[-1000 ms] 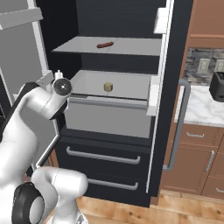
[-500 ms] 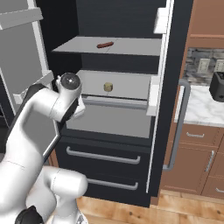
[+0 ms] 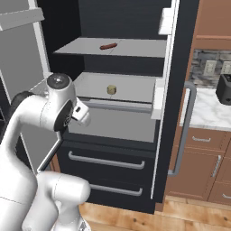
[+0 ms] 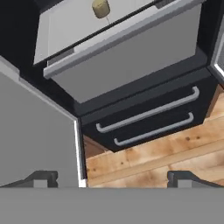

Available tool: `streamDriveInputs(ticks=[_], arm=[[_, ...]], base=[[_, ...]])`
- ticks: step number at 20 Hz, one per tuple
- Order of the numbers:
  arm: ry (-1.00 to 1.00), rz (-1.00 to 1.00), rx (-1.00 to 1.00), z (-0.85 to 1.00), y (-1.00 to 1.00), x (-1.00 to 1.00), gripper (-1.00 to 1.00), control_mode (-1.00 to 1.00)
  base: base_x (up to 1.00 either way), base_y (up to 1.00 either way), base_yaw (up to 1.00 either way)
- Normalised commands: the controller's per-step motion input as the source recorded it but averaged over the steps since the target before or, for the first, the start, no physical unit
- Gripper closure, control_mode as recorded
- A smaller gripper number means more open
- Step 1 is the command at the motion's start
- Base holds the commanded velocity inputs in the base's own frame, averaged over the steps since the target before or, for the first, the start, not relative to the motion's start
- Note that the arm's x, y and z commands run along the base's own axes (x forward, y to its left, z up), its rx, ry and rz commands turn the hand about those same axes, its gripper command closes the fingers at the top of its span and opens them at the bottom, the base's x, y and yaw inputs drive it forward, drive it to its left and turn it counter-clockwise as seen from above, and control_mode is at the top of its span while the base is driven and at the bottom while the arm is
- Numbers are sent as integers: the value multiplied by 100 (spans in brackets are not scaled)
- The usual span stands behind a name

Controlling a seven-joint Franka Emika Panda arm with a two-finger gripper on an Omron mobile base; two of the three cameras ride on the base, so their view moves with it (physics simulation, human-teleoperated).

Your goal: Retrieve the sausage and cheese from the fridge and place them on the cutting board on the counter.

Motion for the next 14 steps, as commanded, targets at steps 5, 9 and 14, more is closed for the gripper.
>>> streamDriveInputs(ticks=[5,9,14], arm=[[-11,13,-34,-5,-3,-47,-100,-100],[-1,17,-15,-2,-14,-25,-100,-100],[0,14,-6,-6,-1,-2,-100,-100]], base=[[0,0,0],[0,0,0],[0,0,0]])
